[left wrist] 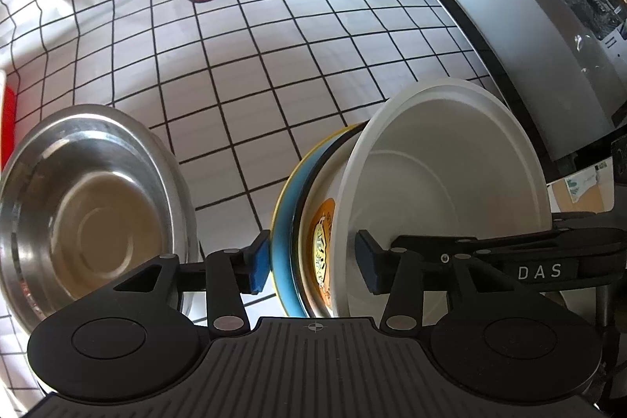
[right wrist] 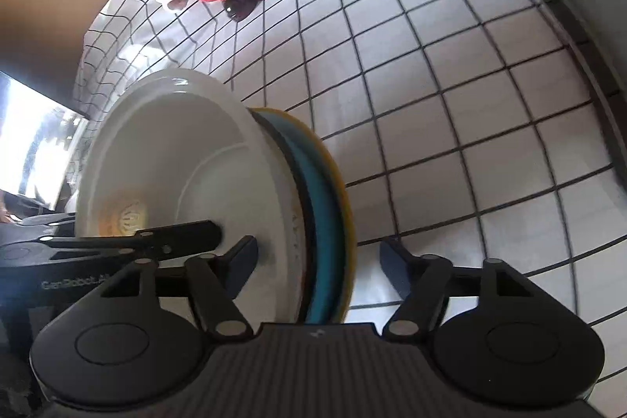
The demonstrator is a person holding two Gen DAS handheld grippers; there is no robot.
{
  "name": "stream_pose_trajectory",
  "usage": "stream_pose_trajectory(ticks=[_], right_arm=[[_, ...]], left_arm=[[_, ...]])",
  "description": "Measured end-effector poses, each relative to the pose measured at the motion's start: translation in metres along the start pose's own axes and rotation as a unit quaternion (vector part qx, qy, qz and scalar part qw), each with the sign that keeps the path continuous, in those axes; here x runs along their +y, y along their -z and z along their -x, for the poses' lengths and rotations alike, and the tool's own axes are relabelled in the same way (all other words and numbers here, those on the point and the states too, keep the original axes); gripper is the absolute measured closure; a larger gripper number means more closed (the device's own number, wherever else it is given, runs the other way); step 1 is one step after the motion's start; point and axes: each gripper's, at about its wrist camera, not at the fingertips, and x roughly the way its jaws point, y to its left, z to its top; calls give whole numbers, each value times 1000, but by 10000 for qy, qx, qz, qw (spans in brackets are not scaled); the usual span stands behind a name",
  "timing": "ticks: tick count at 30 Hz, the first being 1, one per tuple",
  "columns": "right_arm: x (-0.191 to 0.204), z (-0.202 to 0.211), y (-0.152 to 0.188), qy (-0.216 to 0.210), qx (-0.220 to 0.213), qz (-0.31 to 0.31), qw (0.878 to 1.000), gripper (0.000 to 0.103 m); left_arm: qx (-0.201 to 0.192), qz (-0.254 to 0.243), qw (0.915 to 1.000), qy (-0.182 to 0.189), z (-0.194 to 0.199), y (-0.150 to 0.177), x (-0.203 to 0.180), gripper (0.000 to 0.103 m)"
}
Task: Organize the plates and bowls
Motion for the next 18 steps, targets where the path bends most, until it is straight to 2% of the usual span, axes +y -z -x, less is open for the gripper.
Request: stream_pose_trajectory(ticks=[15,18], right_arm=[[1,-2,0,-139,-2,-87,9999,44],[-1,-2,-1,-278,44,-67,9996,46]], left_arm=[[113,166,9997,128,-4,-2,2,47],[121,144,9998,83,-5,-2,1,47]])
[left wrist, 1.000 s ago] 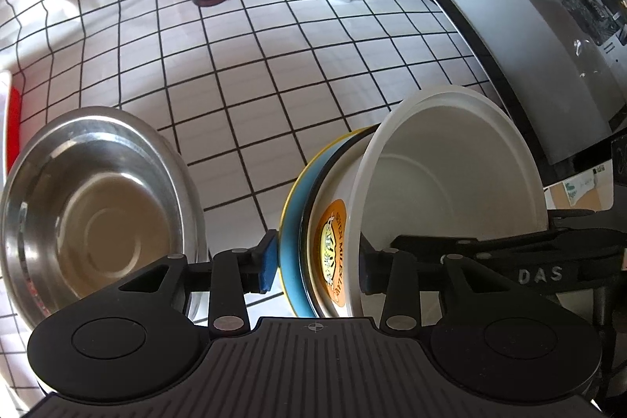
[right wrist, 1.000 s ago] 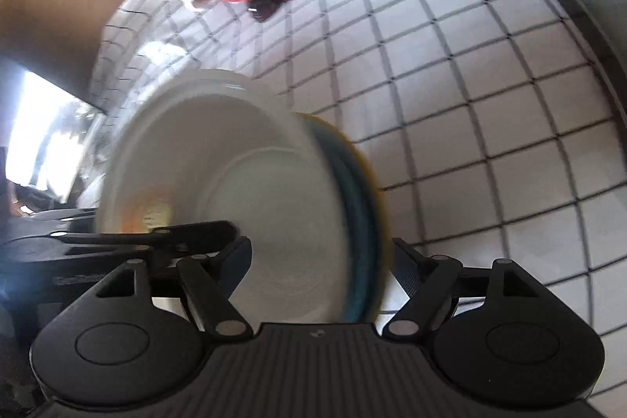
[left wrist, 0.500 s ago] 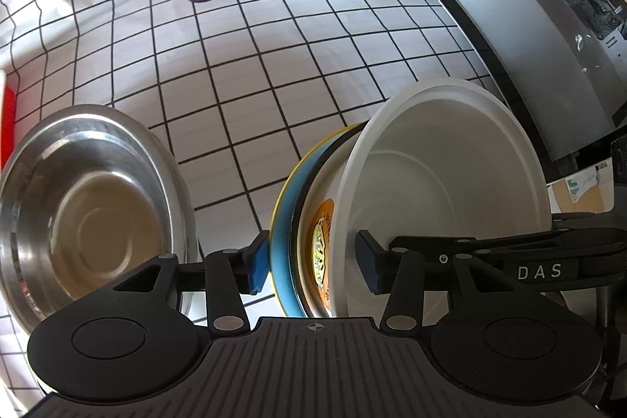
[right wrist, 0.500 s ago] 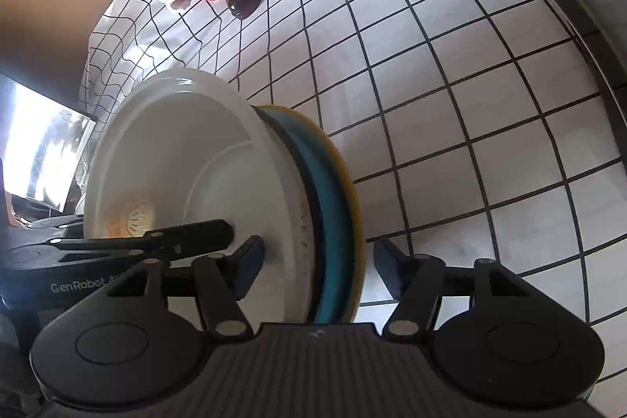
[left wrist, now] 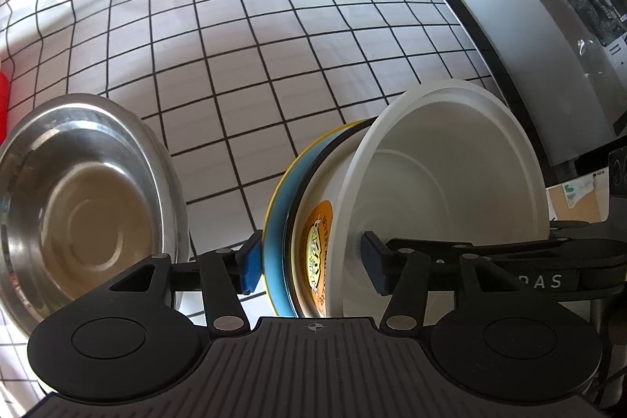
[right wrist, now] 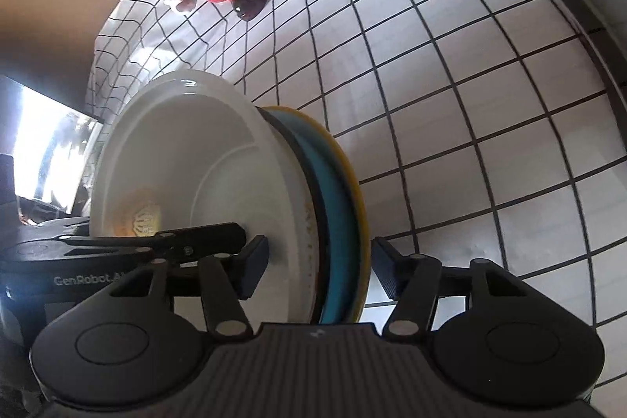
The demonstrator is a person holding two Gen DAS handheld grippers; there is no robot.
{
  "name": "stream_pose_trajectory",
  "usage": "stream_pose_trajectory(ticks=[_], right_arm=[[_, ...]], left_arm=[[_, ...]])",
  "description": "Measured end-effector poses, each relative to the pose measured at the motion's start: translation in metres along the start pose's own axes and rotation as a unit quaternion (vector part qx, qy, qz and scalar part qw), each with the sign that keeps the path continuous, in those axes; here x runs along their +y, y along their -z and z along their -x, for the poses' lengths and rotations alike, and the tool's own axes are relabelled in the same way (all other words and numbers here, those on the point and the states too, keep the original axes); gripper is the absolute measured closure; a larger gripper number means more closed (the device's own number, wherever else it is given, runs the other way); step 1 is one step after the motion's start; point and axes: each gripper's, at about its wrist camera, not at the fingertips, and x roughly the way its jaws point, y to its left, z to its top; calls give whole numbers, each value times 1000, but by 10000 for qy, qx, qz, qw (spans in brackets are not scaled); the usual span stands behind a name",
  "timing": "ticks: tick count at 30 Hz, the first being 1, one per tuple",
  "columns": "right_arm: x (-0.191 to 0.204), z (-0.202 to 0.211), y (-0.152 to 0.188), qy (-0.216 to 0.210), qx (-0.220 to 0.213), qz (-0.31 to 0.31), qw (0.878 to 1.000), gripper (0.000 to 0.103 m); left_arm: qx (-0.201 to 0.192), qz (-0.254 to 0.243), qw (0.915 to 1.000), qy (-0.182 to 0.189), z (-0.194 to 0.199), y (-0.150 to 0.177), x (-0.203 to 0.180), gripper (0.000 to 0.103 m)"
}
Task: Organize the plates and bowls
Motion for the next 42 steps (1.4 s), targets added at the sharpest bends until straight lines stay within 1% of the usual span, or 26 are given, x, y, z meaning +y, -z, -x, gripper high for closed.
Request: stream_pose_trajectory(ticks=[1,3,4,12,17,19,20,23,24,25,26,29,32,35,37,42], right_arm=[[-1,0,0,-87,23,-13,10000,46],[-5,-1,1,-326,77,-87,9994,44],[-5,-1,2,-348,44,-100,9993,43],[-4,-1,1,-350,70,-237,9991,42],[-4,-1,1,-321,94,-244,9991,42],[-1,-1,-1,-221,87,-173,9996,43],[3,1,-1,-101,43,-53,9999,43],[21,4,-1,487,-126,441,9978,43],[24,4,-1,620,-121,505,9967,43],[23,3,-1,657,-89,464,9967,43],[18,3,-2,607,-43,360,9975,43],[4,0,-4,275,97,-2,9996,43],[5,0,-1,264,73,12,9996,43],[1,0,-1,84,104,-87,9999,46],[1,-1,0,-37,94,-104,9999,51],[1,-2,2,-124,27,-151,9998,50]], left_arm=[[10,5,10000,-6,0,0,0,47],[34,-12,10000,-32,-1,-1,-1,47],[54,0,10000,-31,-1,-2,-1,47],[104,73,9999,-37,-1,-3,1,47],[97,143,9998,22,0,1,2,48],[82,261,9995,126,1,1,6,49],[67,322,9993,199,1,1,9,50],[68,487,9981,380,2,2,15,50],[50,485,9980,403,2,3,16,50],[36,452,9981,406,2,4,15,50],[19,413,9983,401,3,4,15,49],[28,313,9988,366,2,5,13,47],[66,218,9993,297,0,3,8,40],[94,220,9993,278,-2,1,8,39],[88,174,9995,252,-2,2,7,38],[154,255,9992,252,-3,1,8,38]])
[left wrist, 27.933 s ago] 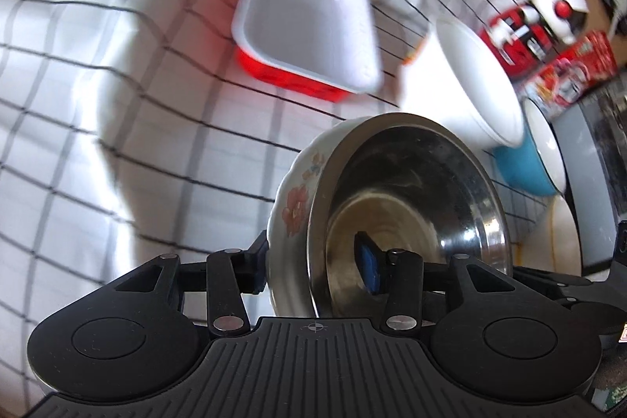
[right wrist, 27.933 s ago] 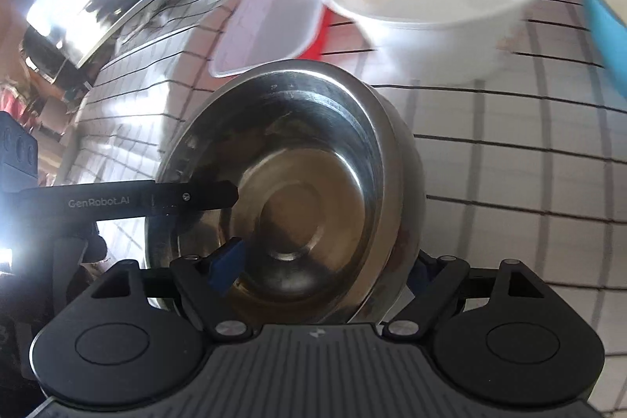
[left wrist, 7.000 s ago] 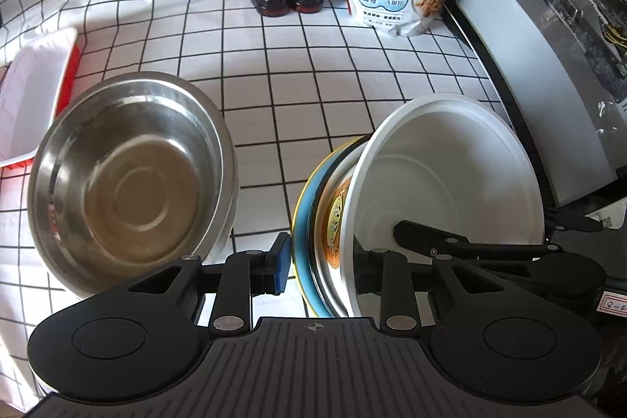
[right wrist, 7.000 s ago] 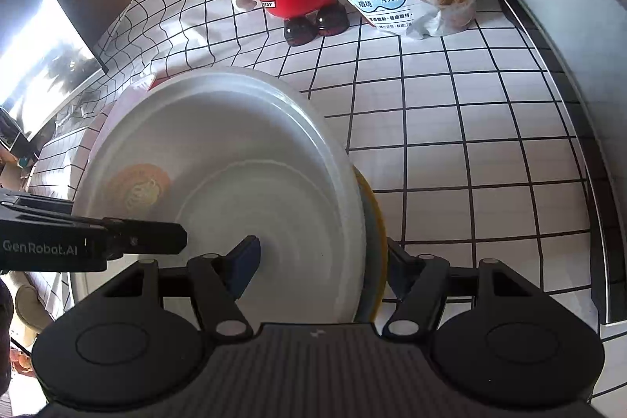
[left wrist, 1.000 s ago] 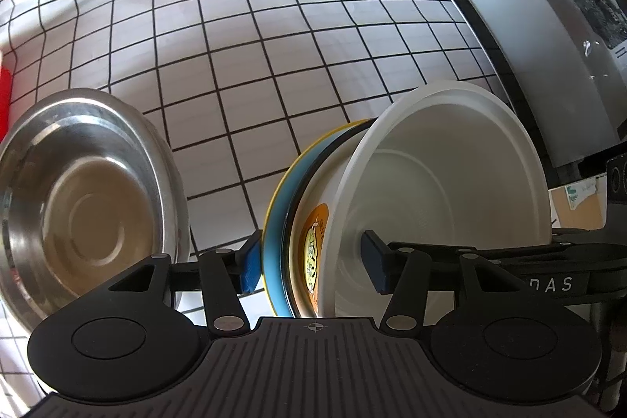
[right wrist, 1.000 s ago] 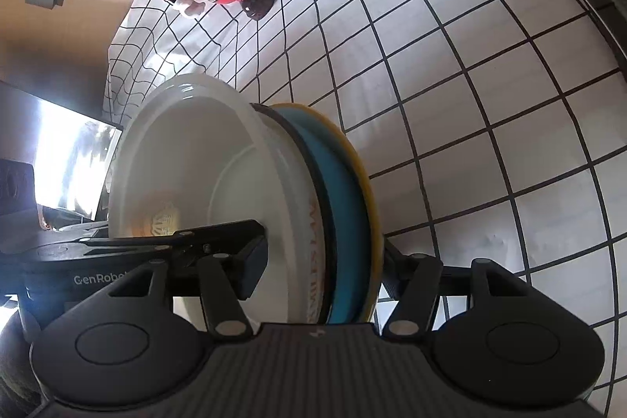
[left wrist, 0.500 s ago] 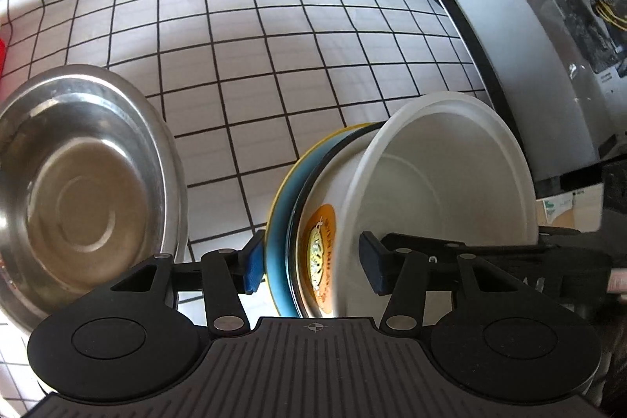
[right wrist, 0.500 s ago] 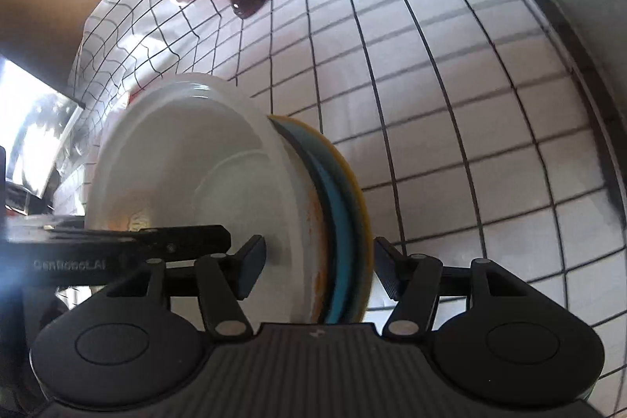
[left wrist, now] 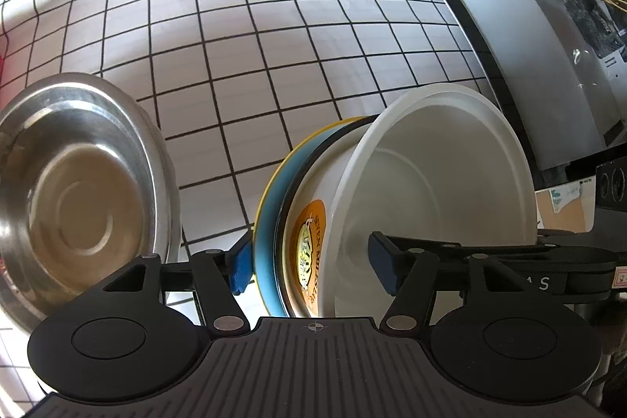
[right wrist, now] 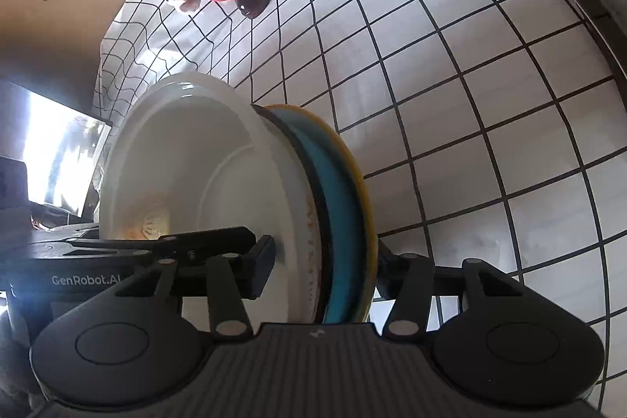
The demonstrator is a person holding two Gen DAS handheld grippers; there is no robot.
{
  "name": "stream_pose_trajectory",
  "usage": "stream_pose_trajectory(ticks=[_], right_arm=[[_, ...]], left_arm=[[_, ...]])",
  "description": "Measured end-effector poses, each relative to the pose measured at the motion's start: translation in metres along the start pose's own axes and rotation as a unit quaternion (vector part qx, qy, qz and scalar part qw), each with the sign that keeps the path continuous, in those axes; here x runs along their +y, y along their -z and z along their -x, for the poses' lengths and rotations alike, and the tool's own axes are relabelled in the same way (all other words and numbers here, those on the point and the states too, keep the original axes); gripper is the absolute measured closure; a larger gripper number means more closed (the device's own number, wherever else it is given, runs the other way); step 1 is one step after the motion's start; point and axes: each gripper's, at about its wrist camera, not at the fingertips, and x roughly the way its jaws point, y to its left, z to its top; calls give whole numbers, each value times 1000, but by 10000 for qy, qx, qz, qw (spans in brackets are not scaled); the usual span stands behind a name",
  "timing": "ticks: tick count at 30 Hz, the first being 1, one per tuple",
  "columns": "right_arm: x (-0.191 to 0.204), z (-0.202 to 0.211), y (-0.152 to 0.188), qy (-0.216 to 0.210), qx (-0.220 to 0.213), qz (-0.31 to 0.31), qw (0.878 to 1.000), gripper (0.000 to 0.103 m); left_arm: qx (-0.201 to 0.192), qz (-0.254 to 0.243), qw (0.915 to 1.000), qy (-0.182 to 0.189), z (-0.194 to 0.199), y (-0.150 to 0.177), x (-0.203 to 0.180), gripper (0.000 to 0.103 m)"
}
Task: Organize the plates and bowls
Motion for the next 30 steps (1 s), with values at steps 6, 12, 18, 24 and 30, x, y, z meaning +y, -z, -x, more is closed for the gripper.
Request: stream_pose_trajectory(ticks=[6,12,18,24,30], right_arm=[[-2,-2,0,-45,108,-150,9998,50],[1,-2,0,-44,199,-209,9996,50],[14,7,-4,-14,157,-78,9998,49],[45,16,-14,37,57,334,9994,49],[92,10,-23,20,101,793,9968,48]], left_arm=[[15,15,10000,-45,2,0,0,38],[-3,78,10000,-12,7,3,-1,38],[-178,124,9997,55,25,4,0,38],[-482,267,9984,118,54,5,11,38],[-856,574,9946,129,93,7,46,38]])
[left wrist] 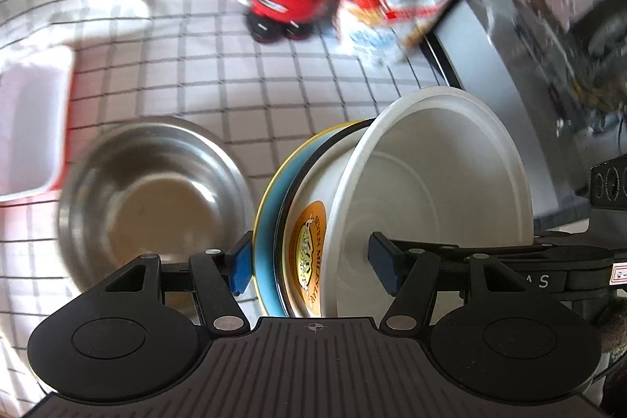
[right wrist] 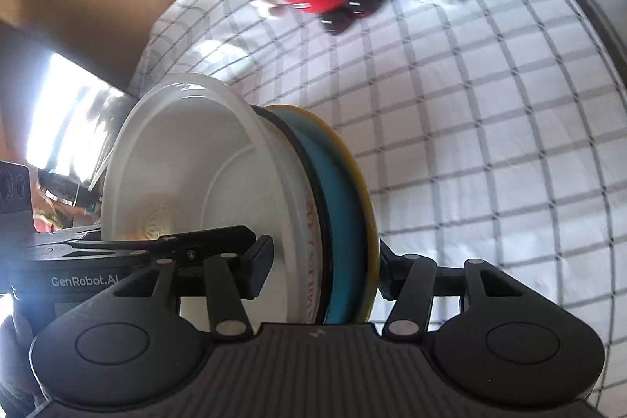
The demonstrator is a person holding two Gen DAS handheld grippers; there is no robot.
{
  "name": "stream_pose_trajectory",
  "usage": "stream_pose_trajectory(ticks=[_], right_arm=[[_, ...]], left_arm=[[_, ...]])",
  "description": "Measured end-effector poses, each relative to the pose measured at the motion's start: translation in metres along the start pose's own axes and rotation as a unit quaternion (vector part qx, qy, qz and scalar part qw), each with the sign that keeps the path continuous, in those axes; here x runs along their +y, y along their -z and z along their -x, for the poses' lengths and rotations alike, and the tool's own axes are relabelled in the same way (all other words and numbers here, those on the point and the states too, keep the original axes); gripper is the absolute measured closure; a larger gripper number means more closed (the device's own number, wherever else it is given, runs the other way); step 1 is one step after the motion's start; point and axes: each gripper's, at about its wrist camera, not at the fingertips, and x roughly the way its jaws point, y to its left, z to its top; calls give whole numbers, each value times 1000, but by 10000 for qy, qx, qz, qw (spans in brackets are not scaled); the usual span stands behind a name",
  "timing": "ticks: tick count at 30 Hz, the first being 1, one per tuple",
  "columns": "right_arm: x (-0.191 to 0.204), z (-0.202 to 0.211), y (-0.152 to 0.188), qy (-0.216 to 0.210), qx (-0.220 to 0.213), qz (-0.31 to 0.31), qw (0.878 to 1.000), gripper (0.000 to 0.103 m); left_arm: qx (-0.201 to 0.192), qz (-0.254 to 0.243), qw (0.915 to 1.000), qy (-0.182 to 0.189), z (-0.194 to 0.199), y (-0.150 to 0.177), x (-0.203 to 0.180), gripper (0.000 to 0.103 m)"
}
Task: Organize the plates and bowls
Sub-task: 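Lower the bowl stack into the steel bowl with the left gripper while the right gripper steadies it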
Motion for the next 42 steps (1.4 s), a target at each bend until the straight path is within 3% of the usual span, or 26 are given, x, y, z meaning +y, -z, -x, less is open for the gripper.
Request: stream_pose_trajectory(ticks=[8,18,23,30,34,42], right_arm=[[80,-48,-28,-145,218,667,9974,48],[106,-136,-35,144,990,704,9925,48],[112,-150,-33,272,1033,680,9920,47],[112,-158,-45,525,1292,375,9895,49],[125,-153,-46,1020,1237,606,9852,45],[121,-137,-46,1078,1153,503,9862,46]], left_arm=[[-263,417,9986,-196,35,-12,76,38],[205,1032,9943,142,-6,3,159,39],[147,987,9946,300,-10,4,173,42],[147,1185,9899,766,-13,4,195,56],[98,1032,9916,777,-13,7,195,59],[-126,917,9920,858,-14,13,195,64]])
